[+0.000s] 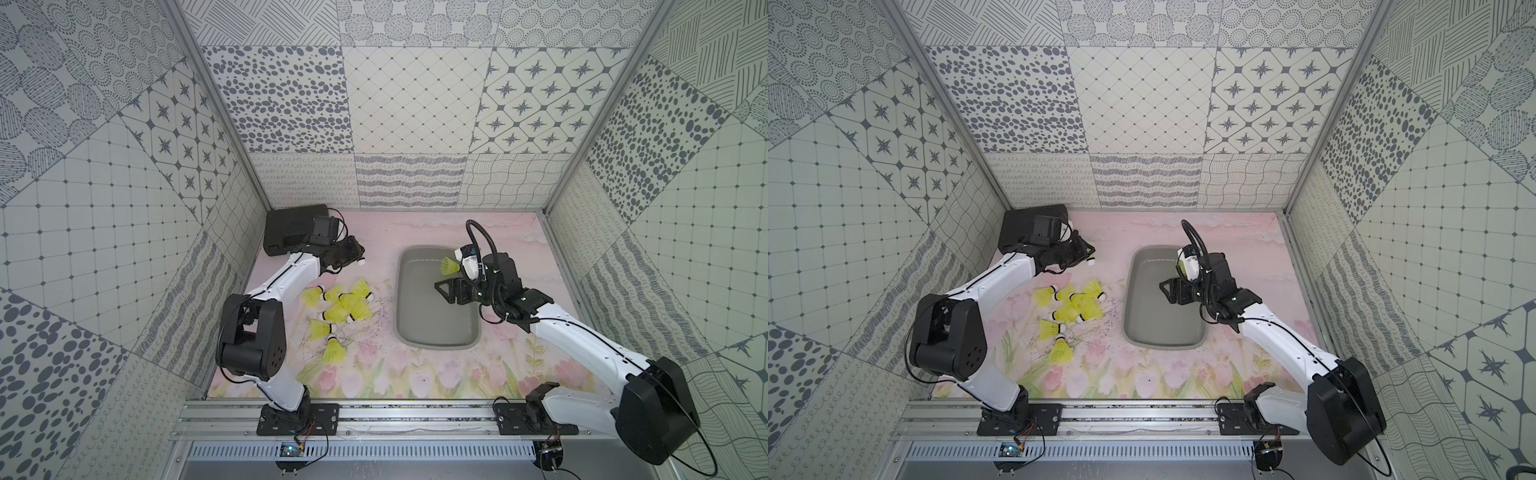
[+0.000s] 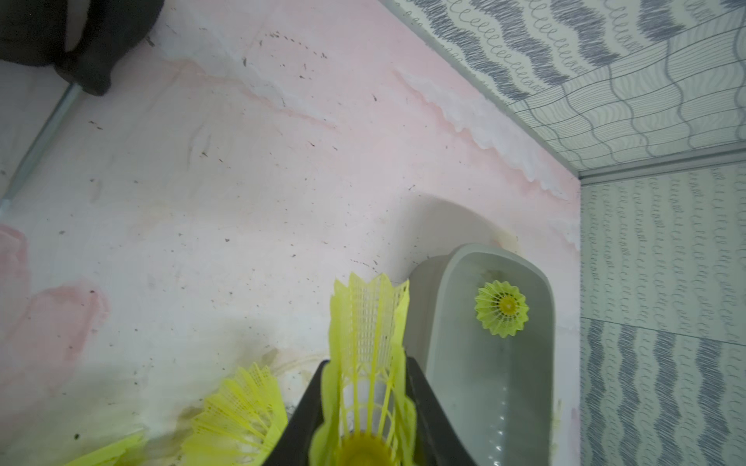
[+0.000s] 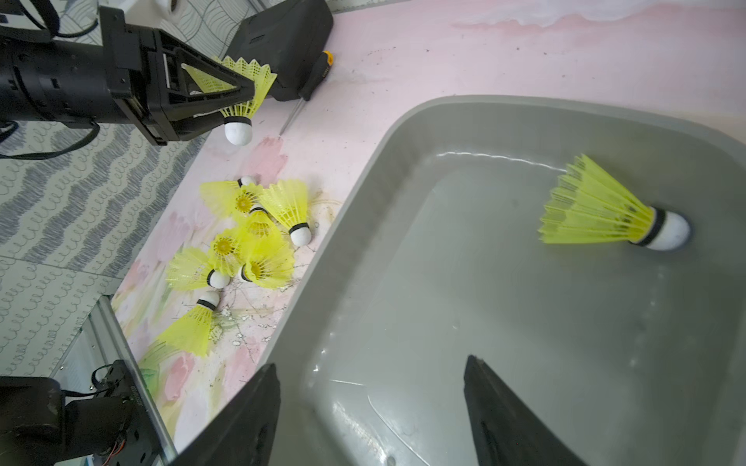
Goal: Put the shuttlecocks into the storage box
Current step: Pick up the shuttlecock at the center of the board.
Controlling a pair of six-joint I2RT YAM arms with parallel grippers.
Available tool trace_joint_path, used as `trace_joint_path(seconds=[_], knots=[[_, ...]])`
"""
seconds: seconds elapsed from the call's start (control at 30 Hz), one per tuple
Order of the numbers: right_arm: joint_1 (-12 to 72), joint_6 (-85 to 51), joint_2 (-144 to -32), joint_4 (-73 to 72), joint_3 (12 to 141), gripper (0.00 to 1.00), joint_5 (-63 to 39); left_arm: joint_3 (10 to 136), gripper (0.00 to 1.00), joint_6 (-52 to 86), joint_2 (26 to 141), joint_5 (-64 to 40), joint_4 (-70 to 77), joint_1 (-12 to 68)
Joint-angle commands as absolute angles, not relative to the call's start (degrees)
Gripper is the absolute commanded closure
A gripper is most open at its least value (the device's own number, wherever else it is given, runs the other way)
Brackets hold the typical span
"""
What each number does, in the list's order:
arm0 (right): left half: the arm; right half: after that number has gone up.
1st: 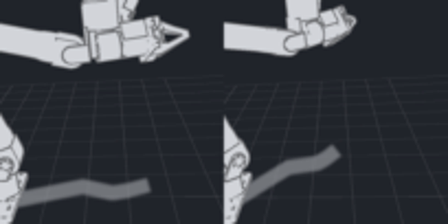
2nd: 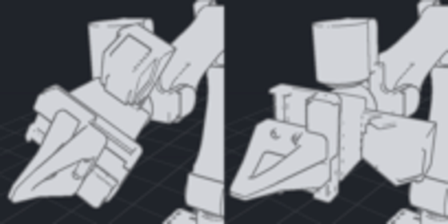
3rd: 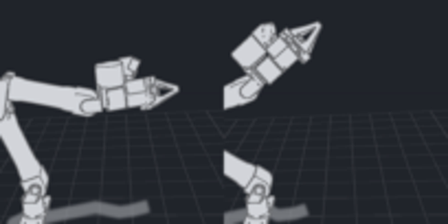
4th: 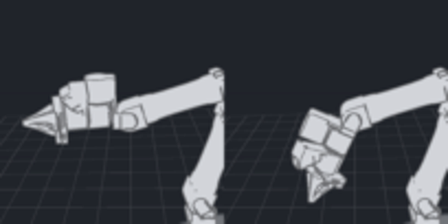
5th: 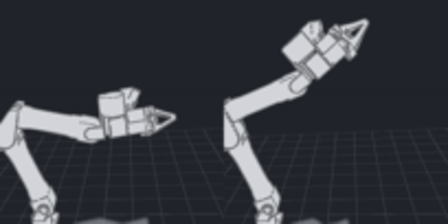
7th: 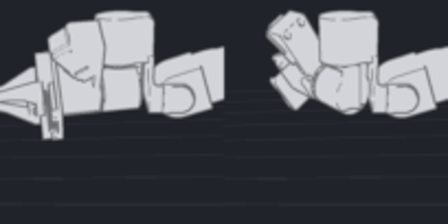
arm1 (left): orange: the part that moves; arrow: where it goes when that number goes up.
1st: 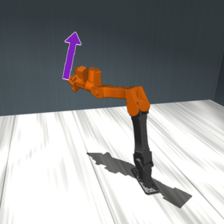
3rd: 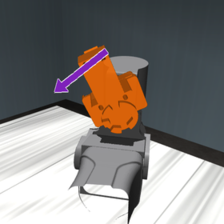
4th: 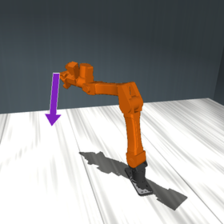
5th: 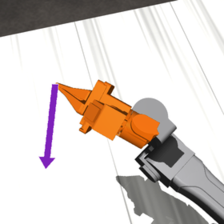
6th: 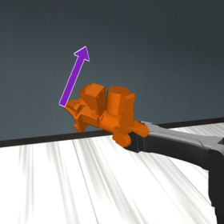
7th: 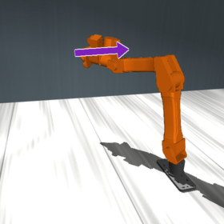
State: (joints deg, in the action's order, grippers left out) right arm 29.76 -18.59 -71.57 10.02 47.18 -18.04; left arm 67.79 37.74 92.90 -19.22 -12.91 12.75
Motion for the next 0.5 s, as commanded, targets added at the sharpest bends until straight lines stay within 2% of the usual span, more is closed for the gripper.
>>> trace_joint_path(seconds=[0.0, 0.47], knots=[[32.42, -19.64, -74.75, 4.09, 50.75, 0.25, -20.38, 64.13, 0.71, 50.82, 87.49, -23.77, -1.69, 14.90], [42.56, -23.84, -89.99, -3.34, 61.54, 0.27, -23.73, 58.46, 0.70, 57.86, 80.79, -20.74, 1.74, 21.51]])
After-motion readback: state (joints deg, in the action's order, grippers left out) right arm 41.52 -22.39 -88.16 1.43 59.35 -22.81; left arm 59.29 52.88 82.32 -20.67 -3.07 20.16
